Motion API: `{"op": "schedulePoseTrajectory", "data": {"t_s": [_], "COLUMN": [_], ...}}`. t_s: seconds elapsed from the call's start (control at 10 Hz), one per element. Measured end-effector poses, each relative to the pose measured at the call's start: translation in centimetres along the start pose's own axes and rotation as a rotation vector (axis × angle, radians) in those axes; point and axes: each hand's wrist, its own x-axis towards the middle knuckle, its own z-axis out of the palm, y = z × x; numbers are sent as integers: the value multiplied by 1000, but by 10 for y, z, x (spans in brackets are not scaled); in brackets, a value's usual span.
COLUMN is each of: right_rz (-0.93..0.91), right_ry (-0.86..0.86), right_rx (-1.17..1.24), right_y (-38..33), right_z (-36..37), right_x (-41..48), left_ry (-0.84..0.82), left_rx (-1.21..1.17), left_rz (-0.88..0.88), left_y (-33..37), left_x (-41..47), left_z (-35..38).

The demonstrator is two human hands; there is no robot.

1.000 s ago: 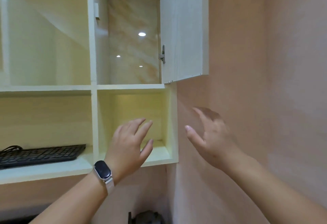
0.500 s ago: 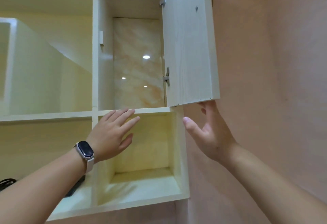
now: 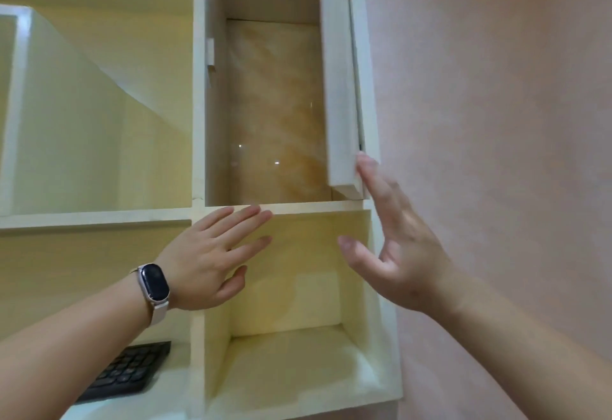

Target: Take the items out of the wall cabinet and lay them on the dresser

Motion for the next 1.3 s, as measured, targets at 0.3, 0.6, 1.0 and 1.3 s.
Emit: {"op": "schedulePoseTrajectory", "data": {"t_s": [0.3, 0.6, 1.0, 1.3], "right_rz": [-82, -158, -66, 79], "right_ry": [-53, -110, -292, -426], "right_rx": [-171, -516, -758, -619], "right_y": [10, 29, 25, -16], "right_z": [42, 85, 106, 75], "right_x": [11, 33, 47, 36], "left_ry": [115, 120, 143, 126], "left_rx": [-55, -68, -74, -98], "left_rz": [27, 43, 50, -52], "left_y": [-2, -3, -6, 10], "left_x": [1, 3, 2, -3], "left_z": [7, 5, 7, 2]}}
